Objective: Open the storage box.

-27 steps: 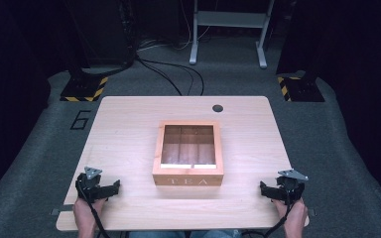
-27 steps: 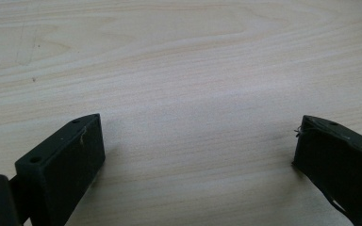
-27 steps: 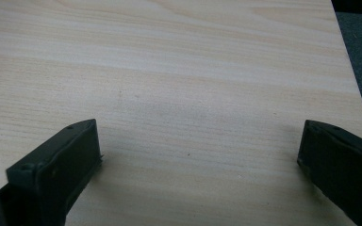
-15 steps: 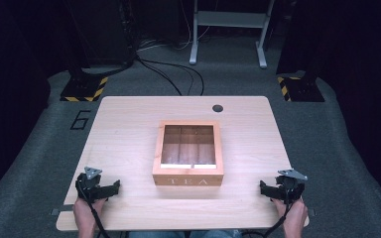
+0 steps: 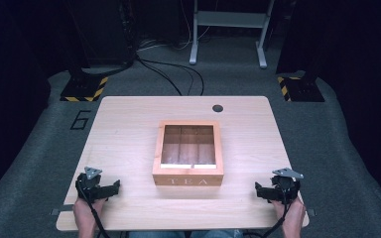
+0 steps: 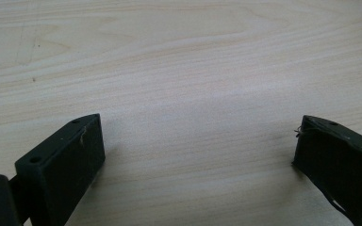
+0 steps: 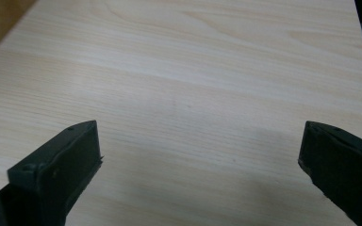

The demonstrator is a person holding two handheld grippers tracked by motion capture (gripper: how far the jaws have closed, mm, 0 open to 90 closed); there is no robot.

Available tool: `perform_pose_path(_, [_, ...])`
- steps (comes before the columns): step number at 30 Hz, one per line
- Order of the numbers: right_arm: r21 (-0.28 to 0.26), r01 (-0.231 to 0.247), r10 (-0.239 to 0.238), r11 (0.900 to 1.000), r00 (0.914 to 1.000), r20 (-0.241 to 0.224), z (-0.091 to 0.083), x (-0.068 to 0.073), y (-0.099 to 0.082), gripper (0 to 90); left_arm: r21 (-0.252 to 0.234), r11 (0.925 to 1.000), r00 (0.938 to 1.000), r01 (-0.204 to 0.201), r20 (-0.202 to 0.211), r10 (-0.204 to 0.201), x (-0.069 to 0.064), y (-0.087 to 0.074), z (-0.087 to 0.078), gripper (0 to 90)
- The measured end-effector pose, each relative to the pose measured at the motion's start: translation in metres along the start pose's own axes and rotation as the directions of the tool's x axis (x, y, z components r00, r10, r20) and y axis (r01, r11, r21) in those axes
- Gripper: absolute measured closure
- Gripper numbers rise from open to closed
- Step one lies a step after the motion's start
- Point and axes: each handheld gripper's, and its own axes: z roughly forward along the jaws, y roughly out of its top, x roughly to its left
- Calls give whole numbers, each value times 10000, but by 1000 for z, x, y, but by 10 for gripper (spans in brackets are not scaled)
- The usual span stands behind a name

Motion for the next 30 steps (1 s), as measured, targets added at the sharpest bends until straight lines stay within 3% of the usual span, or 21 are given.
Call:
perform_pose_path(7, [-529,301,-335,9981,9974,-631,-15,21,12,0,42,10000,10000,-9,29,9,0,0,0,22])
perform_pose_path(15, [-905,813,-917,9926,9889,-1165,-25,49,25,0,43,10000,10000,-5,11,5,0,0,0,22])
perform_pose_path(23, [-809,1288,-1416,9884,9731,-1818,-21,79,33,0,40,10000,10000,-2,16,2,0,0,0,23])
perform_pose_path(26, [-773,1437,-1573,9866,9636,-2163,-16,89,36,0,44,10000,10000,-3,13,3,0,0,0,22])
perform_pose_path(30, [-725,1714,-1838,9825,9551,-2324,-11,103,39,0,43,10000,10000,-7,13,7,0,0,-1,23])
